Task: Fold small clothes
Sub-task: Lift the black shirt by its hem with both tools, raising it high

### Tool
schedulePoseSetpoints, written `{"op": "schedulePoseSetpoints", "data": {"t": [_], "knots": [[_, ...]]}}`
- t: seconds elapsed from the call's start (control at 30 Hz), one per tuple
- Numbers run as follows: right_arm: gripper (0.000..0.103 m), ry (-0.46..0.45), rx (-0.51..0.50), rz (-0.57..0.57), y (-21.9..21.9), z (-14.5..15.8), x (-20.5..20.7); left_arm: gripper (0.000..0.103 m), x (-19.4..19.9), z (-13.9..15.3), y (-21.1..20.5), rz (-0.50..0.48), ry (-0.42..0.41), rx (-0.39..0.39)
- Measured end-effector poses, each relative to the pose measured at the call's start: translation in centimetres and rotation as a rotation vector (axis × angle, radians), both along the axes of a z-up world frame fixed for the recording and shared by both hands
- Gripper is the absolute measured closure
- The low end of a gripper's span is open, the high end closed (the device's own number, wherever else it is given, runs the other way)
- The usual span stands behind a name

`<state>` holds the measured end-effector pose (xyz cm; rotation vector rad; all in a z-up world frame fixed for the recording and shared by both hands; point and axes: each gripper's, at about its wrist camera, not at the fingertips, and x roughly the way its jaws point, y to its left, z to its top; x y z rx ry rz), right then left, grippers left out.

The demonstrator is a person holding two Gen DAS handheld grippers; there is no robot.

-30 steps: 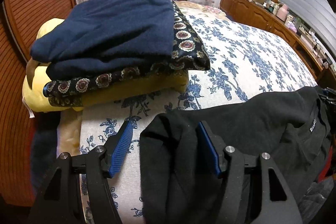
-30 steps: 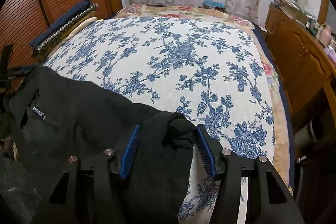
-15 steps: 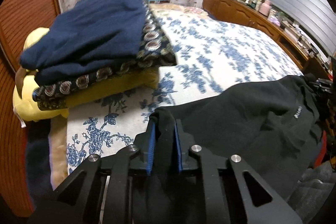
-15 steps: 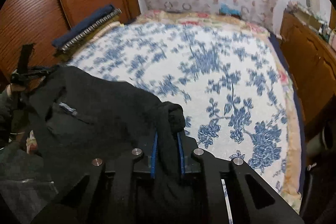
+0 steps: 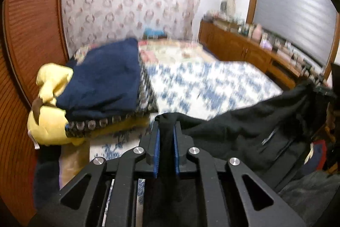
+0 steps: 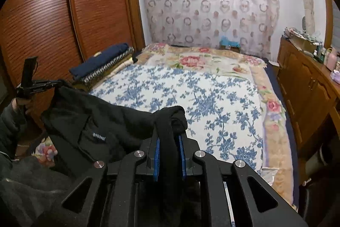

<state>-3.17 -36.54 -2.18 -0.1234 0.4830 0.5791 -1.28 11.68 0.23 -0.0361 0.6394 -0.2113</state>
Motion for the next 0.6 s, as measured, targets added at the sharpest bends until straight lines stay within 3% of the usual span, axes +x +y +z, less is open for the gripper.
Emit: {"op": "schedulePoseSetpoints", "data": {"t": [0.2, 0.6], "knots": [[0.089, -0.054, 0.021, 0.011, -0.1, 2.4, -3.1, 0.092, -1.4, 5.1, -0.4, -0.013, -0.132, -0.038], [0.09, -0.349, 0.039, -0.02, -2.1, 14.1, -10.9, 0.092, -3.8, 17.5, -2.3, -0.071, -0.419, -0.031]]}}
